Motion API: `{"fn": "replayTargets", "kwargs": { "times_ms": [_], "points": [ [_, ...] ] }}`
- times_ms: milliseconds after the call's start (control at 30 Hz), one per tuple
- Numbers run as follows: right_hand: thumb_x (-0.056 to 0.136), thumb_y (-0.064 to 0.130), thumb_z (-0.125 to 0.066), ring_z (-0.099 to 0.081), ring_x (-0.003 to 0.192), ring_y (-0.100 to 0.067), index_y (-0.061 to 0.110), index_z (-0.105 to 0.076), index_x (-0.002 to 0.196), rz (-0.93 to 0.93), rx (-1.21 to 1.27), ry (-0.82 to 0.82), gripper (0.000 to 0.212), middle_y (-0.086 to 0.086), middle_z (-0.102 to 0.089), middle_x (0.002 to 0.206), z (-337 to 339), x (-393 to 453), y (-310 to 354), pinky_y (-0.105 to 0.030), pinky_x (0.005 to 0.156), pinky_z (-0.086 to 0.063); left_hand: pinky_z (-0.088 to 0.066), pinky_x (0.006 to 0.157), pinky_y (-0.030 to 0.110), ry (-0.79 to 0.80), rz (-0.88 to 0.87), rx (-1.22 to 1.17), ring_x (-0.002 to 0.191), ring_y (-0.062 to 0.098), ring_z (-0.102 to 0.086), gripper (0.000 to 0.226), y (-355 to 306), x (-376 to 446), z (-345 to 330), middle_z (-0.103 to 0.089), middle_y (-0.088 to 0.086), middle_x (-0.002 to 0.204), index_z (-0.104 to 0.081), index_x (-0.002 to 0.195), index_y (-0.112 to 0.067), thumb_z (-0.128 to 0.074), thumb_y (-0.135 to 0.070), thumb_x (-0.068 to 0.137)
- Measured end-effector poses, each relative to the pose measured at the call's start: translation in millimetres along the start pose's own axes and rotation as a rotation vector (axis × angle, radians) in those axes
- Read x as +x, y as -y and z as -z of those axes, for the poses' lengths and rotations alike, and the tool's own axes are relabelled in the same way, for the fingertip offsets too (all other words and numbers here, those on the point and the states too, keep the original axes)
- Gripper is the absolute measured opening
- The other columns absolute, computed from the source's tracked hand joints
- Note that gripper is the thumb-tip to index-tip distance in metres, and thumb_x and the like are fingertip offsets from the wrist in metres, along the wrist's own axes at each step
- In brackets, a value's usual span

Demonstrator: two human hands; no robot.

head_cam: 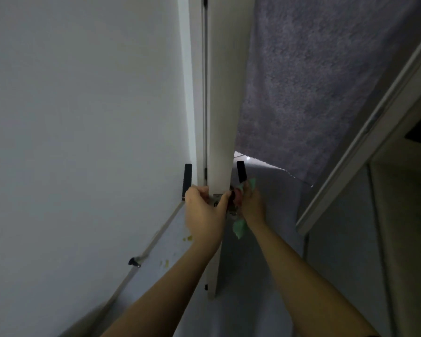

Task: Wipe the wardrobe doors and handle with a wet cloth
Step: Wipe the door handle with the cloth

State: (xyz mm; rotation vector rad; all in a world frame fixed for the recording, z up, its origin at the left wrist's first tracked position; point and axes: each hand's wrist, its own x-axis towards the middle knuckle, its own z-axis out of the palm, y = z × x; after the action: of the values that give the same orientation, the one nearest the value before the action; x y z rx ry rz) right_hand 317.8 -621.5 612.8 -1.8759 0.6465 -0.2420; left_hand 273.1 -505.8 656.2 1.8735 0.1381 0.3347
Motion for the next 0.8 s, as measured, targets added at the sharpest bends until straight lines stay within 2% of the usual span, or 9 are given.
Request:
{"fn": "replayTargets", "kwargs": {
  "times_ms": [100, 200, 267, 333, 400, 500, 633, 733, 800],
  "points": [
    [0.104, 0.029, -0.034, -0.047, 0.054, -0.013, 0.011, -0.052, 0.092, 0.082, -0.209, -0.023, 0.028, 0.002, -0.049, 0.064, 33.5, 21.0, -6.7, -0.012, 0.039, -0.031, -0.047, 0.065, 0.021, 0.042, 0.014, -0.040, 0.079, 0.009, -0.059, 0.032, -4.3, -10.6, -26.7, -0.056, 0.000, 0.091, -0.045, 0.087, -0.025, -0.074, -0.033, 0.079],
    [0.101, 0.031, -0.042, -0.056, 0.068, -0.020, 0.009, -0.051, 0.101, 0.159, -0.403, -0.024, 0.024, -0.003, -0.056, 0.078, 59.2, 35.6, -17.3, -0.024, 0.050, -0.034, -0.056, 0.074, 0.032, 0.090, 0.007, -0.107, 0.085, 0.010, -0.063, 0.025, -4.7, -19.5, -49.9, -0.057, -0.005, 0.091, -0.049, 0.090, -0.025, -0.069, -0.037, 0.081],
    [0.097, 0.028, -0.051, -0.061, 0.081, -0.021, 0.010, -0.054, 0.113, 0.155, -0.281, -0.070, 0.024, -0.003, -0.064, 0.093, 73.2, 40.9, -30.7, -0.025, 0.058, -0.038, -0.056, 0.074, 0.030, 0.115, -0.028, -0.118, 0.083, 0.005, -0.062, 0.021, -9.3, -23.9, -63.6, -0.057, -0.006, 0.089, -0.051, 0.093, -0.021, -0.064, -0.035, 0.084],
    [0.095, 0.023, -0.057, -0.060, 0.096, -0.017, 0.015, -0.050, 0.130, 0.113, -0.027, -0.123, 0.036, 0.001, -0.063, 0.107, 90.2, 37.6, -44.4, -0.028, 0.077, -0.048, -0.053, 0.067, 0.021, 0.143, -0.066, -0.139, 0.077, 0.001, -0.060, 0.011, -16.6, -26.5, -76.7, -0.058, -0.003, 0.086, -0.052, 0.094, -0.015, -0.060, -0.022, 0.090],
    [0.100, 0.028, -0.048, -0.059, 0.092, -0.017, 0.018, -0.049, 0.133, 0.114, 0.097, -0.185, 0.035, -0.002, -0.062, 0.104, 107.7, 27.8, -54.1, -0.035, 0.084, -0.052, -0.053, 0.061, 0.023, 0.170, -0.069, -0.166, 0.072, 0.005, -0.059, 0.005, -21.8, -25.1, -84.2, -0.058, 0.002, 0.084, -0.051, 0.093, -0.014, -0.055, -0.017, 0.093],
    [0.101, 0.032, -0.040, -0.063, 0.085, -0.017, 0.024, -0.047, 0.134, 0.162, 0.188, -0.227, 0.035, -0.003, -0.064, 0.099, 134.6, 16.1, -63.0, -0.023, 0.067, -0.049, -0.053, 0.064, 0.029, 0.169, -0.096, -0.136, 0.072, 0.012, -0.060, 0.001, -27.3, -23.1, -103.4, -0.058, 0.001, 0.082, -0.052, 0.093, -0.018, -0.051, -0.018, 0.094],
    [0.101, 0.026, -0.037, -0.055, 0.077, 0.002, 0.027, -0.041, 0.130, 0.213, 0.241, -0.214, 0.030, 0.013, -0.058, 0.088, 152.9, 0.4, -57.1, -0.003, 0.061, -0.043, -0.047, 0.071, 0.020, 0.159, -0.113, -0.068, 0.079, 0.007, -0.054, 0.010, -29.6, -20.1, -122.5, -0.052, -0.008, 0.091, -0.056, 0.099, -0.016, -0.049, -0.011, 0.094],
    [0.101, 0.019, -0.037, -0.053, 0.070, 0.007, 0.018, -0.052, 0.121, 0.235, 0.246, -0.196, 0.024, 0.002, -0.060, 0.089, 157.2, -7.3, -55.5, -0.001, 0.062, -0.041, -0.046, 0.084, 0.023, 0.205, -0.108, 0.062, 0.095, 0.010, -0.053, 0.024, -20.6, -13.5, -138.1, -0.055, 0.000, 0.108, -0.060, 0.115, -0.011, -0.047, -0.010, 0.096],
    [0.101, 0.016, -0.037, -0.055, 0.073, 0.013, 0.026, -0.046, 0.116, 0.245, 0.241, -0.196, 0.020, 0.014, -0.055, 0.088, 156.0, -7.7, -58.4, 0.001, 0.064, -0.039, -0.043, 0.094, 0.027, 0.268, -0.125, 0.117, 0.107, 0.016, -0.052, 0.028, -14.0, -10.2, -152.6, -0.057, 0.006, 0.116, -0.059, 0.121, -0.009, -0.046, -0.010, 0.096]
  ]
}}
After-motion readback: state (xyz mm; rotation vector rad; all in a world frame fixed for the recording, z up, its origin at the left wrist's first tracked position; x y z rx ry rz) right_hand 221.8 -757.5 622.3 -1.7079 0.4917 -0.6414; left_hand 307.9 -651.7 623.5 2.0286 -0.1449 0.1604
